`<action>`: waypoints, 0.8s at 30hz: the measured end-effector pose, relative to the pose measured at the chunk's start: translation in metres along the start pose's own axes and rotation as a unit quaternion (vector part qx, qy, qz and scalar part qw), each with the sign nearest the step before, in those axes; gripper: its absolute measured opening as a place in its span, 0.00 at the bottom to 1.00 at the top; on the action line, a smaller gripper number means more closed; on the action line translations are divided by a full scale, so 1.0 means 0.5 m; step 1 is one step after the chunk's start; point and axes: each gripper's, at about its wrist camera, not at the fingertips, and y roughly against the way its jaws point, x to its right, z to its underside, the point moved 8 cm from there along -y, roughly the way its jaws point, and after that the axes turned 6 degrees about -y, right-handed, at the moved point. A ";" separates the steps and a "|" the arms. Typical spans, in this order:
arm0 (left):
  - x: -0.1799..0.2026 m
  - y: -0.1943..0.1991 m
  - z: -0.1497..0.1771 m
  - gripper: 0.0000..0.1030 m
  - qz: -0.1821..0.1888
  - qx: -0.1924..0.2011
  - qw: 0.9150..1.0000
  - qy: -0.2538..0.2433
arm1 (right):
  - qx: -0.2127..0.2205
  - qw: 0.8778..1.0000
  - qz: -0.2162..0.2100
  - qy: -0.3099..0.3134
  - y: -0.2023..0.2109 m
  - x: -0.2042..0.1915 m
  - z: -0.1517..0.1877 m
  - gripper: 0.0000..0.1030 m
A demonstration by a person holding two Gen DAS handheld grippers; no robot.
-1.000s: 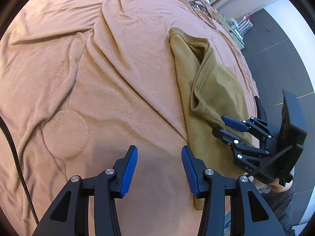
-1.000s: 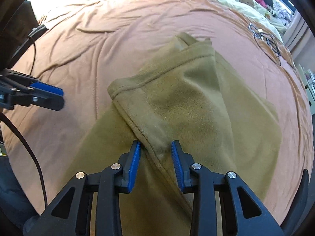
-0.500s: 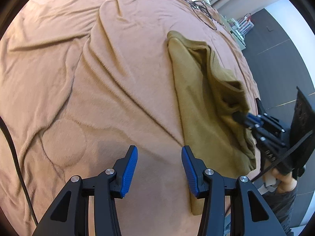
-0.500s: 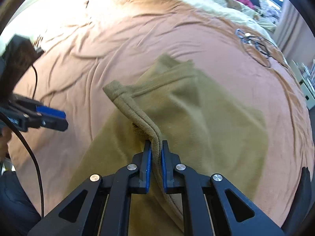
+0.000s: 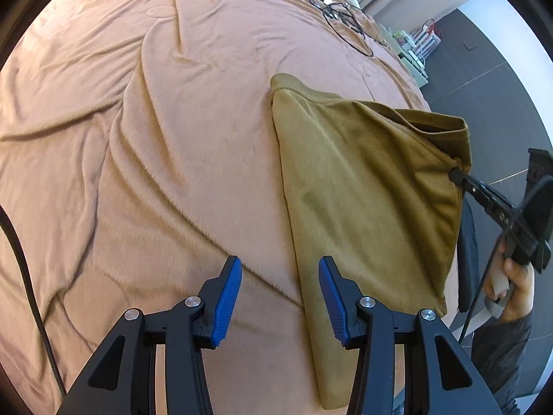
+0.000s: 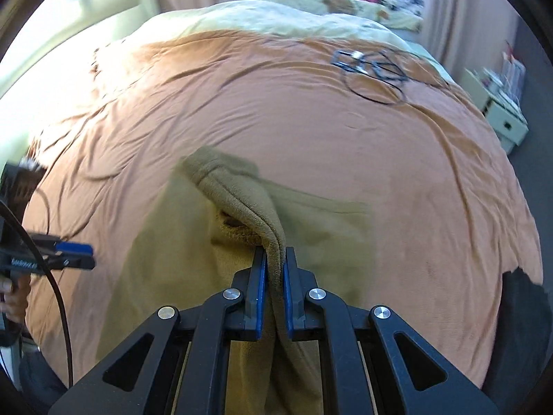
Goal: Fold small clothes
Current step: 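Grasp the folded edge with the right tool and lift it, then regrasp the shirt edge with the right tool while the left tool grasps the shirt's other corner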
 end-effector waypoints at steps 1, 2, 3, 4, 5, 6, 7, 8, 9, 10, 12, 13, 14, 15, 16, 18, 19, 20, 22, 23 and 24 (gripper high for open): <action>-0.003 -0.003 -0.004 0.47 -0.001 -0.001 1.000 0.000 | -0.001 1.000 0.004 -0.013 -0.011 0.020 -0.001 0.05; -0.005 -0.007 -0.007 0.47 -0.002 -0.001 1.000 0.000 | -0.002 1.000 0.011 -0.022 -0.019 0.035 -0.002 0.06; -0.007 -0.011 -0.011 0.47 -0.003 -0.002 1.000 0.002 | -0.004 0.999 0.022 -0.035 -0.032 0.053 -0.003 0.08; -0.009 -0.014 -0.014 0.47 -0.004 -0.003 1.000 0.002 | -0.011 0.997 0.039 -0.059 -0.049 0.080 -0.002 0.09; -0.011 -0.018 -0.018 0.47 -0.005 -0.004 1.000 0.003 | -0.017 0.996 0.052 -0.076 -0.060 0.099 -0.003 0.09; -0.013 -0.021 -0.023 0.47 -0.006 -0.005 1.000 0.003 | -0.021 0.994 0.063 -0.092 -0.068 0.116 -0.002 0.09; -0.013 -0.023 -0.027 0.47 -0.007 -0.005 1.000 0.002 | -0.024 0.992 0.065 -0.109 -0.074 0.128 0.000 0.09; -0.013 -0.026 -0.032 0.47 -0.008 -0.005 1.000 0.002 | -0.022 0.990 0.053 -0.125 -0.075 0.134 0.002 0.12; -0.012 -0.028 -0.037 0.47 -0.008 -0.005 1.000 0.000 | -0.020 0.990 0.034 -0.135 -0.074 0.131 0.005 0.24; -0.012 -0.031 -0.043 0.47 -0.008 -0.003 1.000 -0.001 | -0.020 0.990 0.024 -0.137 -0.073 0.126 0.007 0.33; -0.010 -0.037 -0.051 0.47 -0.008 -0.002 1.000 -0.003 | -0.022 0.992 0.015 -0.127 -0.079 0.115 0.016 0.57; -0.008 -0.044 -0.059 0.47 -0.007 -0.001 1.000 -0.005 | -0.026 0.992 0.014 -0.119 -0.084 0.110 0.024 0.57; -0.006 -0.049 -0.064 0.47 -0.005 0.000 1.000 -0.005 | -0.037 0.993 0.007 -0.113 -0.095 0.101 0.034 0.57; -0.004 -0.054 -0.068 0.47 -0.004 0.001 1.000 -0.006 | -0.048 0.993 -0.001 -0.111 -0.104 0.097 0.040 0.57; -0.003 -0.063 -0.075 0.47 -0.003 0.002 1.000 -0.008 | -0.057 0.992 -0.008 -0.109 -0.115 0.094 0.048 0.57; -0.004 -0.077 -0.086 0.47 -0.002 0.001 1.000 -0.008 | -0.068 0.993 -0.005 -0.102 -0.142 0.100 0.055 0.57; -0.003 -0.087 -0.092 0.47 0.001 0.000 1.000 -0.008 | -0.073 0.992 0.001 -0.100 -0.156 0.110 0.055 0.57; -0.001 -0.095 -0.096 0.47 0.001 -0.001 1.000 -0.007 | -0.075 0.992 0.008 -0.102 -0.167 0.126 0.049 0.57; 0.000 -0.108 -0.108 0.47 0.002 -0.002 1.000 -0.007 | -0.070 0.990 0.018 -0.118 -0.178 0.149 0.040 0.53; 0.000 -0.112 -0.113 0.47 0.002 0.000 1.000 -0.007 | -0.062 0.988 0.021 -0.137 -0.180 0.164 0.034 0.51; 0.000 -0.115 -0.117 0.47 0.002 0.001 1.000 -0.007 | -0.057 0.987 0.020 -0.151 -0.181 0.174 0.032 0.49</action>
